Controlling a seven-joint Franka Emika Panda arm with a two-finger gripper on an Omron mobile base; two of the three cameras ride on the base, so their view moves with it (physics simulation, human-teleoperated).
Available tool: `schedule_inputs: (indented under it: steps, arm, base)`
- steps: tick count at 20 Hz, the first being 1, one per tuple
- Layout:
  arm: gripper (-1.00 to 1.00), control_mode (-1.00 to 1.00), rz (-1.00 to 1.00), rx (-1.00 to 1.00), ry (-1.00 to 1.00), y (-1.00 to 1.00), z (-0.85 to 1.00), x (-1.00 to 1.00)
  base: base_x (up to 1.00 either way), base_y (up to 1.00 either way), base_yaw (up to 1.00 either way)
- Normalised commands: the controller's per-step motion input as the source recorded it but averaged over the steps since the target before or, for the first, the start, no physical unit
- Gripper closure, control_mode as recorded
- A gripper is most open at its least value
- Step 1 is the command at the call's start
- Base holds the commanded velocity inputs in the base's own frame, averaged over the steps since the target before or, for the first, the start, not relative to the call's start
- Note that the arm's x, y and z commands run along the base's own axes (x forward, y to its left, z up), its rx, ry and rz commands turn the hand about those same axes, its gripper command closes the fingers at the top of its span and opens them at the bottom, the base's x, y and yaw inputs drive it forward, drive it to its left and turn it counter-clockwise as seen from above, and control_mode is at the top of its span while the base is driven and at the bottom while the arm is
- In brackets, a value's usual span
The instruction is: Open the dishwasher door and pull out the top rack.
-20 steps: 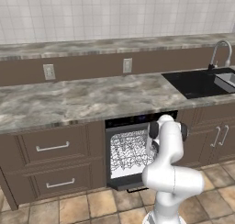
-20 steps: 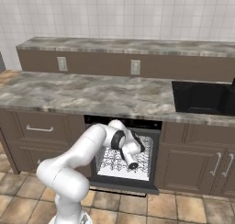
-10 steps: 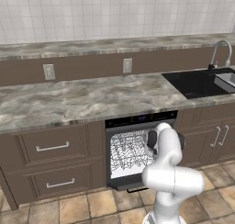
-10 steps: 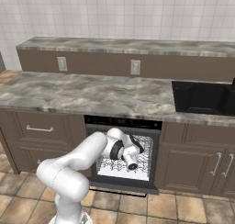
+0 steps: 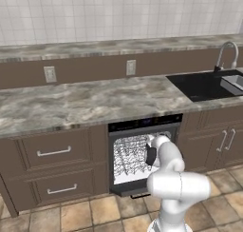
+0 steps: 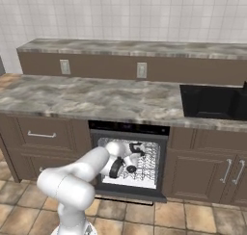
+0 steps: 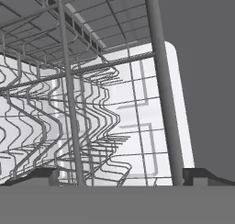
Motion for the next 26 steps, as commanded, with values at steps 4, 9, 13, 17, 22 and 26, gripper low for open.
schedule_inputs:
  steps: [4, 9, 13, 17, 22, 26]
  arm:
    - [-1.0, -1.0, -0.02, 0.13, 0.0, -0.31, 0.0, 0.42]
    - [-1.0, -1.0, -0.01, 0.16, 0.0, -0.3, -0.13, 0.18]
    - [-1.0, -1.0, 0.0, 0.19, 0.0, -0.33, -0.24, 0.07]
    - [-1.0, -1.0, 0.0, 0.21, 0.0, -0.34, -0.27, 0.11]
    - [1.0, -1.0, 0.0, 0.13, 0.08, -0.27, -0.22, 0.25]
    - [1.0, -1.0, 0.0, 0.1, 0.24, -0.11, -0.16, 0.14]
  base:
    - [0.0, 0.0, 0.0]
    - [0.0, 0.0, 0.0]
    - [0.0, 0.0, 0.0]
    - [0.0, 0.0, 0.0]
    - [0.0, 0.0, 0.0]
    - [0.0, 0.0, 0.0]
